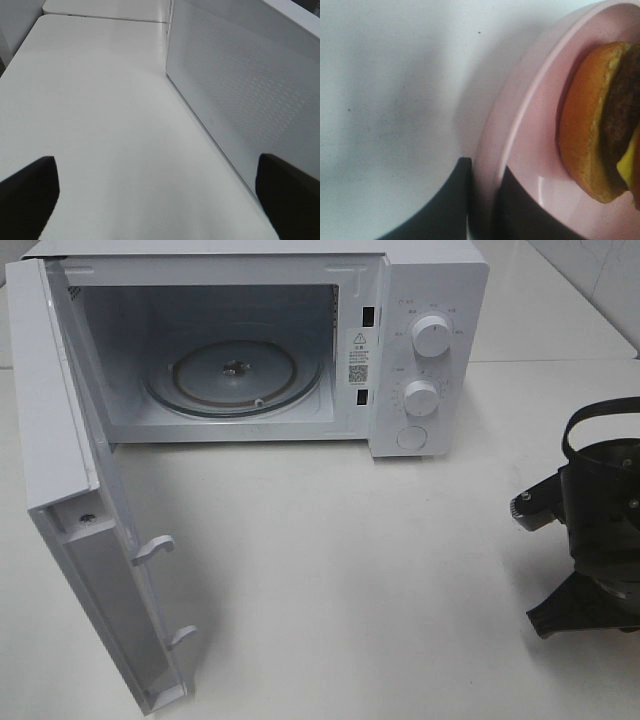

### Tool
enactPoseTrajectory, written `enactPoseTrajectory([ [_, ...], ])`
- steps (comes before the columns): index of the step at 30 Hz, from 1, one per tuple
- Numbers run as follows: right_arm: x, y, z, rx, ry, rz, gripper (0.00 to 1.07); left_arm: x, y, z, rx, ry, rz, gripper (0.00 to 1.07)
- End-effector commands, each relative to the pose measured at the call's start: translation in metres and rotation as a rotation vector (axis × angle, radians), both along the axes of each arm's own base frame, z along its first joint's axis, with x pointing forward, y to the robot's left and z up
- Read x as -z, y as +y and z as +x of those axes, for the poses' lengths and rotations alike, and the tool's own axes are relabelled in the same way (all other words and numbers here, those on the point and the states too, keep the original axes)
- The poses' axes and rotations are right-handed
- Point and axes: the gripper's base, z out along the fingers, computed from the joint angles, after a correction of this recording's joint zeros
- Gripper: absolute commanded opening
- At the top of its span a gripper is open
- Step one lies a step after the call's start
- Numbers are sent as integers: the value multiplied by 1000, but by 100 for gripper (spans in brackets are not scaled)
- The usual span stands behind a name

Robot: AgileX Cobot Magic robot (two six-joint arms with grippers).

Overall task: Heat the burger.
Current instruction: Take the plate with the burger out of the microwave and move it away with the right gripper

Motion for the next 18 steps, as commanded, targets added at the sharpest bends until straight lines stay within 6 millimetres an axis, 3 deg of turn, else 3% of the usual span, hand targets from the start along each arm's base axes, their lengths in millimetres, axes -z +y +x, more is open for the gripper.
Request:
enactPoseTrajectory([
  [1,5,-8,7,5,-3,-45,4,0,0,-2,-1,-26,-2,100],
  [12,23,-18,14,60,7,-34,8,0,0,-2,-1,-26,-2,100],
  [18,24,-17,14,55,8,-28,24,0,0,-2,-1,-26,-2,100],
])
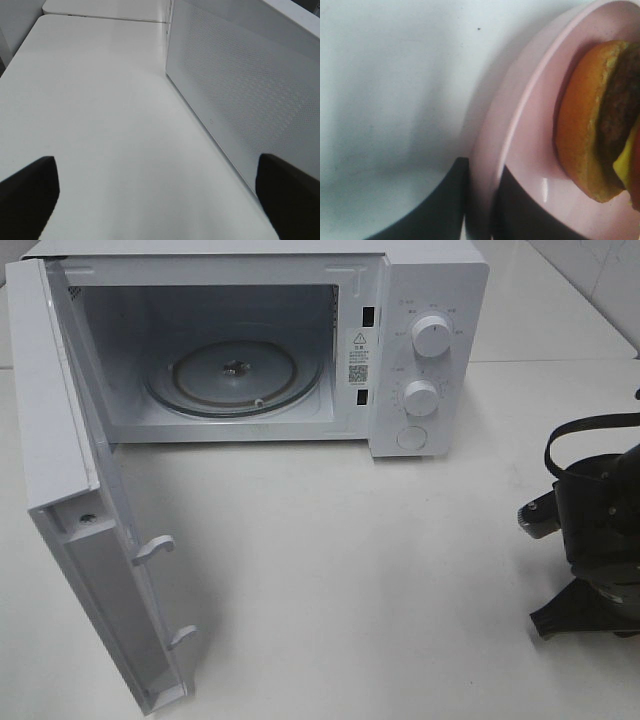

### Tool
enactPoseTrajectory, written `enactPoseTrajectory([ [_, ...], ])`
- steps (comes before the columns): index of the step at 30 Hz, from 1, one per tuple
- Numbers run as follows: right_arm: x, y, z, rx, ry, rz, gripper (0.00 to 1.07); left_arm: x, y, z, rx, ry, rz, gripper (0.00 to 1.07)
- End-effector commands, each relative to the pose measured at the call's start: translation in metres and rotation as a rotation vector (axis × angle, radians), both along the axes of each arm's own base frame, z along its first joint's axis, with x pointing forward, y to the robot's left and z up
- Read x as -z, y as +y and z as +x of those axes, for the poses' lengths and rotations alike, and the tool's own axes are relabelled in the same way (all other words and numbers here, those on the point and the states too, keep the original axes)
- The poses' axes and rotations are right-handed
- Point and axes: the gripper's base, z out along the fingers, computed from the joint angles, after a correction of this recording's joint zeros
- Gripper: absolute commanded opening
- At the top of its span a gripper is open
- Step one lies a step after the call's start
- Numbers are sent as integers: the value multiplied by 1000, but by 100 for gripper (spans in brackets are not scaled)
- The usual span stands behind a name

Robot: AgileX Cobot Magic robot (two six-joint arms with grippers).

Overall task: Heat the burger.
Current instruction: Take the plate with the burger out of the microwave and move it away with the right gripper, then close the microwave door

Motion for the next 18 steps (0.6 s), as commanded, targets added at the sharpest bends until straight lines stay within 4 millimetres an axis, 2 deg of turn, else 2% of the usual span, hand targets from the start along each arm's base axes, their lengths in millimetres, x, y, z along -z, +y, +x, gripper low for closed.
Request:
enactPoseTrajectory([
  [1,-2,-2,1,0,-6,-28,24,0,0,-2,-1,-26,-2,100],
  [3,-7,-2,1,10,-22,-9,40,0,0,-2,-1,-26,-2,100],
  [6,-11,-1,1,8,-29,-1,44,0,0,-2,-1,-26,-2,100],
  [8,-26,0,-2,5,-50,44,53,0,0,-2,-1,-26,-2,100],
  [18,-62,6,-19,-85,2,222,56,0,0,-2,-1,-26,-2,100],
])
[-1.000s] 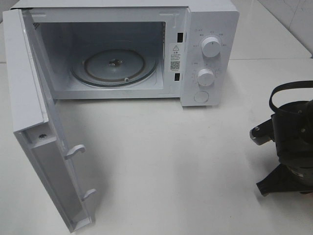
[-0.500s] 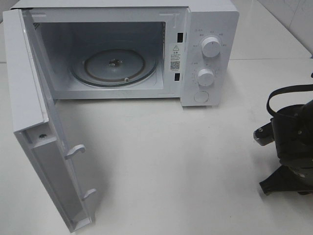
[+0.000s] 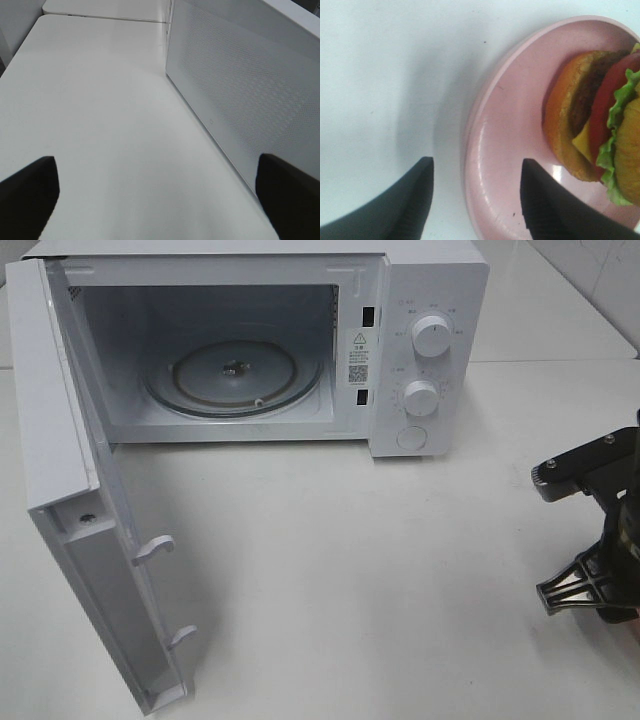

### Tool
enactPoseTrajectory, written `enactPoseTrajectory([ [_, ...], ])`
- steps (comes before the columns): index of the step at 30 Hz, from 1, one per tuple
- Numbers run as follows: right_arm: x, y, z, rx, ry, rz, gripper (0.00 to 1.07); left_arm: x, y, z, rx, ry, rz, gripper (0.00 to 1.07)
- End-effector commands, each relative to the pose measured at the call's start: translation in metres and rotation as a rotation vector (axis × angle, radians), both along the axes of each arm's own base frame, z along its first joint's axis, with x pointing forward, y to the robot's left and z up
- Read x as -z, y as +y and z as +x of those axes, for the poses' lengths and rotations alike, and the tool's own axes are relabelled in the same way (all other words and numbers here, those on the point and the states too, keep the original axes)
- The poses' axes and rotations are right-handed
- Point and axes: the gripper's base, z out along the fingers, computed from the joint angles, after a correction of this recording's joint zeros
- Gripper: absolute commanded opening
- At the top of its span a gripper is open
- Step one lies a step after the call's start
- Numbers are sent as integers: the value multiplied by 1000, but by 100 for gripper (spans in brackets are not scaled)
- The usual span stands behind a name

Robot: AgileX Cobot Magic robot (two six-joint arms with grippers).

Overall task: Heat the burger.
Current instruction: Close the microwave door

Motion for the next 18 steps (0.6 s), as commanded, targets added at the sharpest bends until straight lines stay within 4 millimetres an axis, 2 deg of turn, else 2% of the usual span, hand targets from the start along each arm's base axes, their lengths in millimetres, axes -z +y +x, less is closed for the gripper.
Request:
enactPoseTrajectory([
  [1,-14,5,-8,-79,35,102,57,0,0,-2,-1,-26,-2,100],
  [4,-21,9,-13,-134,42,165,61,0,0,-2,-1,-26,-2,100],
  [6,-33,13,-21,-234,53,244,68,0,0,-2,-1,-26,-2,100],
  [7,-33,13,-21,-234,53,244,68,0,0,-2,-1,-26,-2,100],
  [8,-42,15,-27,-279,44,295,75,0,0,-2,-1,-26,-2,100],
  [11,-53,18,-37,-312,29,383,82,0,0,-2,-1,-26,-2,100],
  [18,-77,14,-59,-349,-7,487,81,0,0,-2,-1,-26,-2,100],
])
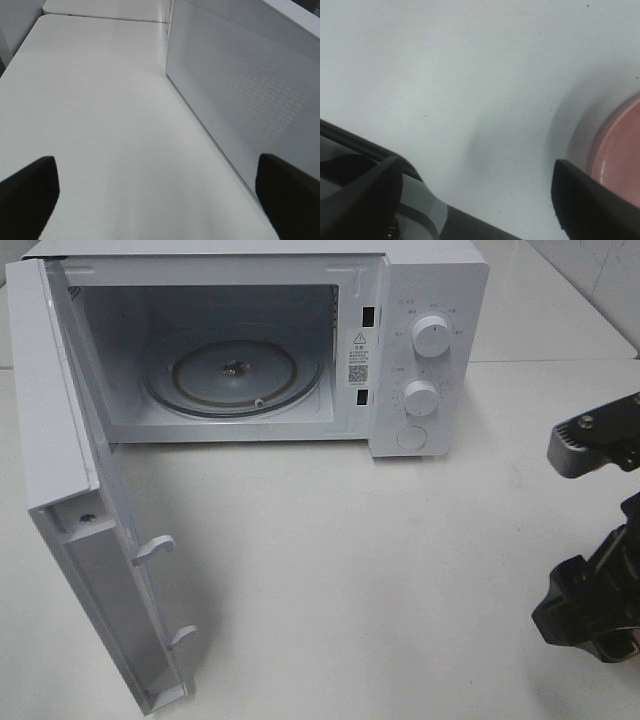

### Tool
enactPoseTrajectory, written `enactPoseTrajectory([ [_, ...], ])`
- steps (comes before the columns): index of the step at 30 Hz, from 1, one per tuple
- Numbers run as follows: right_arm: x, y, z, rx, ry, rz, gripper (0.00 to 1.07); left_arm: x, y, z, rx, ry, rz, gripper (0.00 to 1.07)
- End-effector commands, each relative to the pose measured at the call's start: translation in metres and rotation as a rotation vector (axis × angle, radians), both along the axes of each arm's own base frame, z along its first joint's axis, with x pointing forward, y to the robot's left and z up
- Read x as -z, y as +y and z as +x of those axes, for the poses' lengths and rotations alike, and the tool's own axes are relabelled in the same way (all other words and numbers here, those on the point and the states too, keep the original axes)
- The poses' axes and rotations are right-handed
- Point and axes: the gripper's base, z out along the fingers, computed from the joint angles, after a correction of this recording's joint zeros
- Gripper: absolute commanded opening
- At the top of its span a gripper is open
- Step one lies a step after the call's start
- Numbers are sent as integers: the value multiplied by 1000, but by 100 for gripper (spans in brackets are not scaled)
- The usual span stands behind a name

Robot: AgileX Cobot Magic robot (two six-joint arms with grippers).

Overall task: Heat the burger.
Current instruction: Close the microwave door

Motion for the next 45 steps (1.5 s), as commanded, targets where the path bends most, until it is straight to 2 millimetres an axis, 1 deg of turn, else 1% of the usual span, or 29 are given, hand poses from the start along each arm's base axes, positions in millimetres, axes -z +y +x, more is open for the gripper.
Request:
enactPoseTrajectory([
  [1,-14,-5,-13,-18,-24,38,81,0,0,-2,-1,-26,-2,100],
  [2,-14,-5,-13,-18,-24,38,81,0,0,-2,-1,-26,-2,100],
  [3,-20,-8,-18,-18,-48,49,80,0,0,-2,-1,-26,-2,100],
  [5,-22,-10,-21,-18,-59,56,80,0,0,-2,-1,-26,-2,100],
  [7,-29,-14,-30,-16,-78,67,79,0,0,-2,-1,-26,-2,100],
  [8,-29,-14,-30,-16,-78,67,79,0,0,-2,-1,-26,-2,100],
  [9,-32,-18,-37,-11,-76,68,79,0,0,-2,-1,-26,-2,100],
  [11,-33,-20,-41,-10,-70,65,79,0,0,-2,-1,-26,-2,100],
  [13,-38,-28,-55,-6,-62,60,78,0,0,-2,-1,-26,-2,100],
  [16,-40,-30,-58,-6,-73,66,77,0,0,-2,-1,-26,-2,100],
  [18,-47,-39,-72,-4,-131,87,76,0,0,-2,-1,-26,-2,100],
  [19,-47,-39,-72,-4,-131,87,76,0,0,-2,-1,-26,-2,100],
  [21,-54,-49,-84,23,-207,114,76,0,0,-2,-1,-26,-2,100],
  [22,-54,-49,-84,23,-207,114,76,0,0,-2,-1,-26,-2,100],
  [24,-59,-63,-103,77,-310,116,76,0,0,-2,-1,-26,-2,100],
  [27,-60,-66,-108,93,-334,115,76,0,0,-2,-1,-26,-2,100],
  [29,-61,-73,-127,150,-421,126,76,0,0,-2,-1,-26,-2,100],
  [30,-61,-73,-127,150,-421,126,76,0,0,-2,-1,-26,-2,100],
  [31,-61,-75,-132,166,-449,133,76,0,0,-2,-1,-26,-2,100],
  [32,-62,-77,-140,196,-506,145,76,0,0,-2,-1,-26,-2,100],
  [35,-62,-77,-143,207,-526,147,76,0,0,-2,-1,-26,-2,100],
  [37,-62,-79,-155,248,-614,155,76,0,0,-2,-1,-26,-2,100],
  [41,-61,-79,-162,275,-666,160,76,0,0,-2,-1,-26,-2,100],
  [42,-57,-78,-165,291,-681,168,76,0,0,-2,-1,-26,-2,100],
  [45,-58,-77,-165,305,-694,174,76,0,0,-2,-1,-26,-2,100],
])
